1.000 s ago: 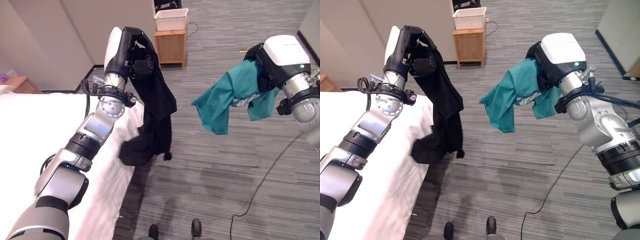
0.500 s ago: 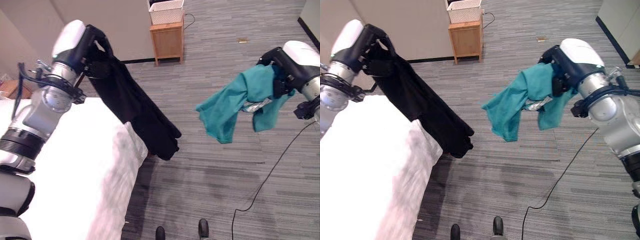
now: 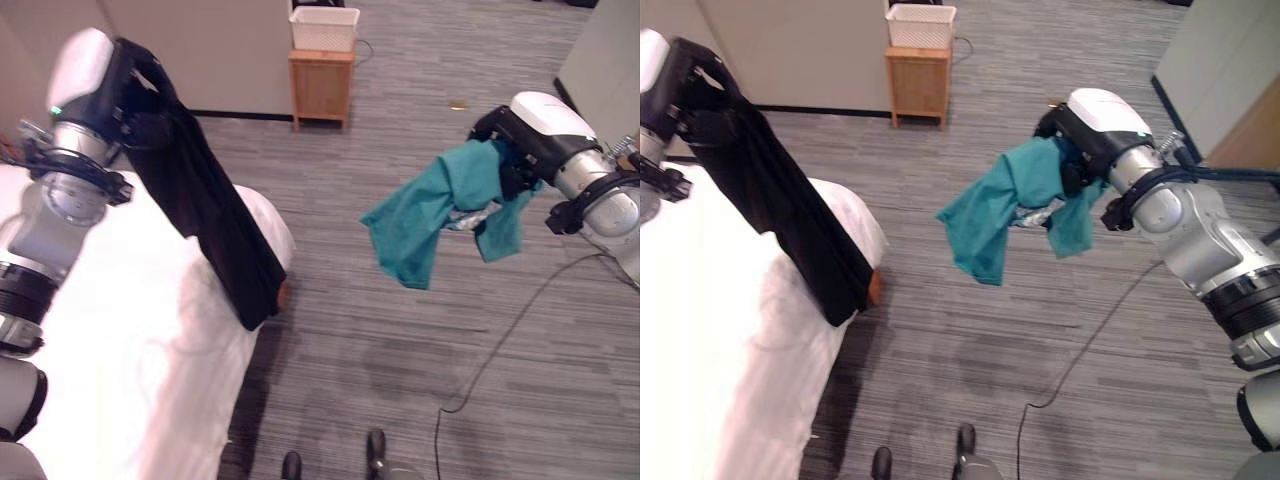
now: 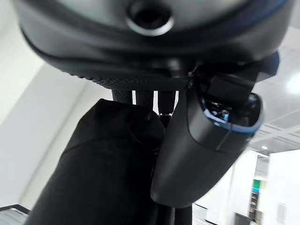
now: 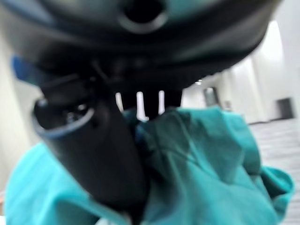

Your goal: Pick up bed clothes into laundry basket.

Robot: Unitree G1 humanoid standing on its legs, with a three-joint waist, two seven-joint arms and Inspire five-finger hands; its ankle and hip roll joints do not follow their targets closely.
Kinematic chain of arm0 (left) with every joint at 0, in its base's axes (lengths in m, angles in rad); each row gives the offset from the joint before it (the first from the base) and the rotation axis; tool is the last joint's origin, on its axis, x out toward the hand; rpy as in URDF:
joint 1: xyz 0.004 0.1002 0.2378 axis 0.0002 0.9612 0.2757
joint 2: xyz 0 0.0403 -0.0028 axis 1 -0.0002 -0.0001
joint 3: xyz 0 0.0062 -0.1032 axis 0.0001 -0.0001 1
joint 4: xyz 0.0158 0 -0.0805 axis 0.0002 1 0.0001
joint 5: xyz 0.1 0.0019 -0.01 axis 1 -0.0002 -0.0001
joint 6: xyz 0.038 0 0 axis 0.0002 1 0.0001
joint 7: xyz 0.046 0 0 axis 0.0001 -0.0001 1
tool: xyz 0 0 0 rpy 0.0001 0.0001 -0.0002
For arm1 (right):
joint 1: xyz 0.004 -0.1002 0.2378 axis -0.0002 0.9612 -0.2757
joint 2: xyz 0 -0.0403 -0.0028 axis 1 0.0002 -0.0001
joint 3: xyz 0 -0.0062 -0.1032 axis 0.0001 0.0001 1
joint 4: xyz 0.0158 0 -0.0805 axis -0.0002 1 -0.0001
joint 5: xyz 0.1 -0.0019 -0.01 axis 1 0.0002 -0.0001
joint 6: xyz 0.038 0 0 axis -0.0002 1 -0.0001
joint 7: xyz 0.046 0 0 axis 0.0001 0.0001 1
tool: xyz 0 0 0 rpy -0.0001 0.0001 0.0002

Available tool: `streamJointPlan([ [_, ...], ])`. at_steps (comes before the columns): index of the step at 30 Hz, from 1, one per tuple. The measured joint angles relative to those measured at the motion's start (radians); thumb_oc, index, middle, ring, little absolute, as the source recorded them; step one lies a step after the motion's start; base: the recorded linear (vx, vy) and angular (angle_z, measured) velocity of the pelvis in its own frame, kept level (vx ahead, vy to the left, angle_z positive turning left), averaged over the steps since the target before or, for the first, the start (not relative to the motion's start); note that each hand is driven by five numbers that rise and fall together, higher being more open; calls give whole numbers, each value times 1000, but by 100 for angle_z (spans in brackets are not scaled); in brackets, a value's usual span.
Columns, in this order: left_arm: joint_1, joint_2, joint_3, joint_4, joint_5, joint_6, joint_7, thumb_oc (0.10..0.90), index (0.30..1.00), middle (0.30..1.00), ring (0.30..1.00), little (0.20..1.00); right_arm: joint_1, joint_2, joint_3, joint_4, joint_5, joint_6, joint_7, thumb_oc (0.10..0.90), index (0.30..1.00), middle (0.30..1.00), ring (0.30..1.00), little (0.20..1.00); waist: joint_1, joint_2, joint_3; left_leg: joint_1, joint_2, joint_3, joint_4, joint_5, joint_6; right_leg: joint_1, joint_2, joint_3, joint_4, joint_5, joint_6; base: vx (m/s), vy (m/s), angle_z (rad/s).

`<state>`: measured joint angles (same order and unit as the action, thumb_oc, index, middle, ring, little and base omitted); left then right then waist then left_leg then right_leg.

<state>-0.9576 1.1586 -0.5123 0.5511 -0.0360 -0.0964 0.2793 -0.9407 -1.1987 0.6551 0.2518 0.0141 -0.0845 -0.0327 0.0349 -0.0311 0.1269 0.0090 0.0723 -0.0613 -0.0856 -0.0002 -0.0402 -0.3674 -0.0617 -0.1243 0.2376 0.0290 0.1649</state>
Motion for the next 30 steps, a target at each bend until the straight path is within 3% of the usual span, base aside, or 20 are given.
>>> streamJointPlan([
  [1, -5, 14, 2, 0, 0, 4, 4, 400, 300, 300, 300, 300, 1, 0, -2, -10, 0, -9, -2, 400, 300, 300, 300, 300, -11, -22, -7, 4, 11, -7, -1, -20, -26, 0, 5, -31, -93, 48, -29, 444, -154, 49],
  [2, -5, 14, -2, -10, 0, 6, 9, 400, 300, 300, 300, 300, 6, -45, -4, -51, 3, -12, -2, 400, 300, 300, 300, 300, -40, 1, -7, 4, 54, -56, -2, -24, -59, 22, 34, -62, -72, 56, -101, 934, -355, 52],
  [3, -7, 17, -7, -28, -1, 4, 13, 400, 300, 300, 300, 300, 8, -62, -10, -52, 5, 1, -3, 400, 300, 300, 300, 300, -39, -1, -9, 10, 84, -77, 6, -16, -75, 18, 57, -65, -35, 25, -153, 800, -277, 56],
  [4, -20, 11, -16, -24, -1, 3, 16, 400, 300, 300, 300, 300, 7, -75, -12, -53, 6, -8, -2, 400, 300, 300, 300, 300, -44, -2, -10, 1, 92, -107, 15, -9, -103, 6, 55, -67, 11, -31, -135, 974, -327, 57],
  [5, -14, -28, -16, -86, -1, 3, 13, 400, 300, 300, 300, 300, 97, -219, -53, -116, 8, -11, 0, 400, 300, 300, 300, 300, -49, 6, -12, 1, 114, -143, 49, -18, -116, 30, 61, -116, 44, -55, -210, 491, -117, 71],
  [8, 37, -5, -2, -92, -1, -9, 11, 400, 300, 300, 300, 300, 120, -194, -100, -104, 10, 5, -11, 400, 300, 300, 300, 300, -61, -5, -9, 0, 121, -140, 173, -4, -122, 110, 92, -85, 7, -74, -202, 451, -60, 9],
  [10, 115, 31, 20, -101, -1, -8, 11, 400, 300, 300, 300, 300, 122, -191, -101, -109, 10, 6, -16, 400, 300, 300, 300, 300, -58, -20, -6, -19, 120, -112, 264, -16, -125, 236, 121, 8, -114, -77, -209, 538, -108, -38],
  [12, 173, 33, 85, -129, -1, -8, 13, 400, 300, 300, 300, 300, 122, -192, -101, -109, 11, 7, -17, 400, 300, 300, 300, 300, -28, -44, -7, -37, 80, -115, 192, -47, -125, 272, 116, 60, -172, -66, -219, 386, -78, -61],
  [13, 177, 33, 88, -138, -1, -8, 12, 400, 300, 300, 300, 300, 123, -192, -100, -111, 11, 10, -16, 400, 300, 300, 300, 300, -10, -67, -4, -105, -4, -129, 101, -39, -111, 278, 96, 70, -189, -60, -212, 380, -35, -57],
  [14, 179, 31, 81, -135, -1, -8, 12, 400, 300, 300, 300, 300, 123, -180, -95, -111, 11, 9, -13, 400, 300, 300, 300, 300, 5, -70, 2, -146, -53, -124, 31, 25, -48, 272, 90, 60, -161, -71, -196, 380, -42, -29],
  [16, 207, -24, 129, -124, 7, -22, 13, 400, 300, 300, 300, 300, 106, -155, -83, -80, 13, 7, -16, 400, 300, 300, 300, 300, 26, -65, -4, -354, -180, -92, 119, 21, -44, 320, 81, 117, -240, -92, -170, 337, -2, -27],
  [17, 201, -50, 123, -122, 6, -22, 26, 400, 300, 300, 300, 300, 108, -143, -93, -67, 13, 4, -18, 400, 300, 300, 300, 300, 57, -35, -1, -445, -194, -86, 138, 51, -21, 333, 99, 108, -245, -93, -181, 482, 34, -63],
  [18, 185, -52, 90, -101, 22, -19, 22, 400, 300, 300, 300, 300, 107, -70, -86, -12, 14, 6, -25, 400, 300, 300, 300, 300, 81, -32, -1, -593, -197, -51, 171, 88, -24, 369, 121, 131, -260, -122, -193, 418, 75, -62],
  [20, 206, -57, 84, -102, 29, -8, 21, 400, 300, 300, 300, 300, 153, -51, -77, -32, 13, 4, -20, 400, 300, 300, 300, 300, 128, -36, 7, -679, -162, 17, 199, 100, -21, 419, 129, 158, -249, -162, -205, 438, 136, -73],
  [22, 228, -52, 68, -90, 29, 8, 18, 400, 300, 300, 300, 300, 226, -50, -77, -62, 12, -24, -17, 400, 300, 300, 300, 300, 156, -17, -4, -584, -122, 22, 214, 52, 9, 547, 124, 173, -249, -218, -153, 449, 214, -73],
  [23, 232, -51, 72, -92, 30, 13, 20, 400, 300, 300, 300, 300, 242, -43, -82, -64, 12, -26, -20, 400, 300, 300, 300, 300, 166, -16, -15, -513, -118, 47, 162, 103, 50, 588, 113, 199, -237, -266, -116, 424, 267, -52],
  [25, 228, -52, 77, -100, 29, 14, 28, 400, 300, 300, 300, 300, 240, -45, -98, -67, 11, -18, -18, 400, 300, 300, 300, 300, 152, -33, -18, -502, -150, 85, 160, 160, 63, 564, 56, 198, -187, -307, -40, 445, 282, -37],
  [26, 223, -52, 77, -102, 29, 14, 27, 400, 300, 300, 300, 300, 214, -44, -116, -62, 11, -13, -21, 400, 300, 300, 300, 300, 168, -32, -16, -500, -179, 97, 169, 158, 74, 514, -18, 195, -160, -286, 1, 316, 178, -69],
  [28, 209, -51, 76, -99, 29, 11, 25, 400, 300, 300, 300, 300, 222, -42, -133, -63, 9, -8, -21, 400, 300, 300, 300, 300, 168, -31, -13, -467, -212, 88, 166, 190, 123, 513, -63, 180, -173, -282, 26, 463, 197, -44],
  [30, 193, -44, 79, -102, 29, 15, 23, 400, 300, 300, 300, 300, 241, -31, -153, -60, -1, 11, -20, 400, 300, 300, 300, 300, 133, -33, -11, -391, -235, 81, 131, 150, 105, 501, -93, 150, -159, -251, 47, 420, 149, -4],
])
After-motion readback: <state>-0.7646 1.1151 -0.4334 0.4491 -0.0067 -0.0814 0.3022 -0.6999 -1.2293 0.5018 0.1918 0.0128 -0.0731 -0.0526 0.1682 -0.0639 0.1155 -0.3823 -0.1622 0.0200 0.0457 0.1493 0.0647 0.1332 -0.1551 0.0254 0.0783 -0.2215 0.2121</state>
